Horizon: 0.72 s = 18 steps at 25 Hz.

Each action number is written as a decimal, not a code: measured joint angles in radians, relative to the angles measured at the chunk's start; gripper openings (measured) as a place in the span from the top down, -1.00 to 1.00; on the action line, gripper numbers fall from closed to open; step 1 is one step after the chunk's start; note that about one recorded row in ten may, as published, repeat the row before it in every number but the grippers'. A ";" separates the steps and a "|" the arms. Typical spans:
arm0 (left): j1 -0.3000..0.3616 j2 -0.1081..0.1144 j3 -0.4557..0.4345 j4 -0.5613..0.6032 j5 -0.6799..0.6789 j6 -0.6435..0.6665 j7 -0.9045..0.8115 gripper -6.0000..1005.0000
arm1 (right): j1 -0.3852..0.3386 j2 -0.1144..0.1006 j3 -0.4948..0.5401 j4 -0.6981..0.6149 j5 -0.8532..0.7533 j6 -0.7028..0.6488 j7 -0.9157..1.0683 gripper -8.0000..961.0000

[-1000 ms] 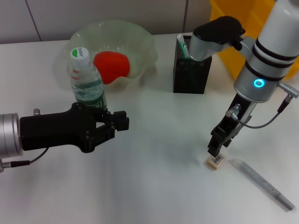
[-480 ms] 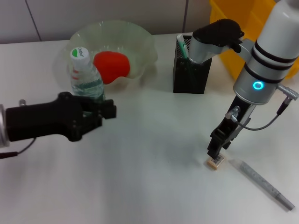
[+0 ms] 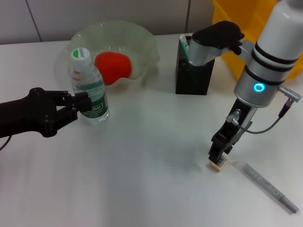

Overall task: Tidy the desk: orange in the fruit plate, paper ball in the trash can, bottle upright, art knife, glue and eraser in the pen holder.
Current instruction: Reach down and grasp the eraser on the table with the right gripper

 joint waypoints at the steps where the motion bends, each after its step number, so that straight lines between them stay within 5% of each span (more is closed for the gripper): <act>1: 0.000 0.000 0.000 0.000 0.000 0.000 0.000 0.71 | 0.008 0.000 0.000 0.012 0.000 -0.001 0.000 -0.08; 18: 0.000 -0.001 0.000 0.000 0.000 0.021 0.000 0.72 | 0.015 0.002 -0.077 0.002 -0.012 -0.008 0.050 -0.12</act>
